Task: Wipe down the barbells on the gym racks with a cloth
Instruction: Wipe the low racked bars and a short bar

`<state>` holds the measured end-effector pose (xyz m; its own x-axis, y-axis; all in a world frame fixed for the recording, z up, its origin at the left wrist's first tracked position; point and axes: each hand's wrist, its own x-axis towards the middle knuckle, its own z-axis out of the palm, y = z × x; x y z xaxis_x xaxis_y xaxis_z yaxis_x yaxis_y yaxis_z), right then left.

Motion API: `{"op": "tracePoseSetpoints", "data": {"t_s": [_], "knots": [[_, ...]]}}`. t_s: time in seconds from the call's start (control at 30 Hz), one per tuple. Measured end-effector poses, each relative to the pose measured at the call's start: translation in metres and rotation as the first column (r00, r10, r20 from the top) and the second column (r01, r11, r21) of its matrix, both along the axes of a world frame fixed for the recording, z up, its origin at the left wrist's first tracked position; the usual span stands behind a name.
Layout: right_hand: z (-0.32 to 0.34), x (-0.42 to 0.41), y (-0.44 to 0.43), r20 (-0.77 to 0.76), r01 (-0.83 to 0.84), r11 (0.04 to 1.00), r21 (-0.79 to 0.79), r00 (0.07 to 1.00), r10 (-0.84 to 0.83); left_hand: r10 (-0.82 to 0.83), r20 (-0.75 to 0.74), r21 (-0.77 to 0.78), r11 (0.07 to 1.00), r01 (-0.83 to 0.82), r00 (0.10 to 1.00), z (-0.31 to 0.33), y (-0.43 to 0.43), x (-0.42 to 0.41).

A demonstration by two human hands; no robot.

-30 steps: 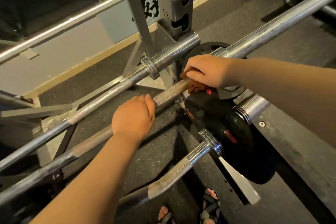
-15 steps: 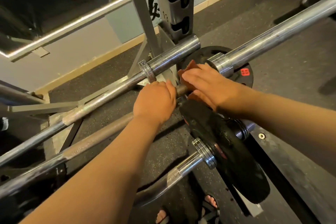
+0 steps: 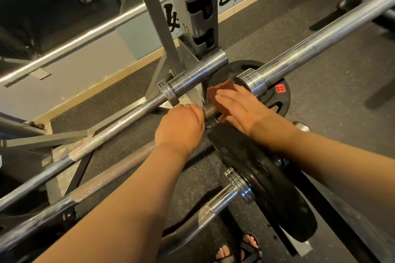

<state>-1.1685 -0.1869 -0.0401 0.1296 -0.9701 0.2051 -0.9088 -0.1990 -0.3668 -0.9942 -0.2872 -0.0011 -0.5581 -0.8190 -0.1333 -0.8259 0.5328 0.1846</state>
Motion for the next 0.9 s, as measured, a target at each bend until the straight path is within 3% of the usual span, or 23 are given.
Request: {"op": "tracePoseSetpoints", "data": {"t_s": [0.13,0.3,0.37,0.47,0.6,0.9], "knots": [[-0.008,0.005,-0.021,-0.146,0.028,0.999,-0.034,0.989,-0.033,-0.046,0.081,-0.019,0.999,0.048,0.996,-0.004,-0.005,0.002],[0.022,0.018,-0.078,-0.321,0.089,0.967,0.239,0.947,-0.008,-0.084,0.114,-0.051,0.995,0.091,0.990,-0.006,-0.005,0.005],[0.017,0.016,-0.065,-0.271,0.016,0.991,0.130,0.962,0.020,-0.095,0.106,-0.056,0.993,0.102,0.990,-0.007,-0.006,0.006],[-0.011,-0.001,-0.032,-0.068,0.069,0.997,-0.028,0.995,-0.071,-0.119,0.125,-0.043,0.991,0.126,0.985,-0.009,-0.009,0.007],[-0.030,-0.002,-0.031,-0.069,0.106,0.989,-0.099,0.991,-0.113,-0.129,0.132,-0.054,0.989,0.137,0.983,-0.011,-0.010,0.006],[-0.012,0.003,-0.036,-0.082,0.058,0.998,-0.029,0.995,-0.061,-0.115,0.127,-0.038,0.992,0.120,0.985,-0.007,-0.007,0.006]]}}
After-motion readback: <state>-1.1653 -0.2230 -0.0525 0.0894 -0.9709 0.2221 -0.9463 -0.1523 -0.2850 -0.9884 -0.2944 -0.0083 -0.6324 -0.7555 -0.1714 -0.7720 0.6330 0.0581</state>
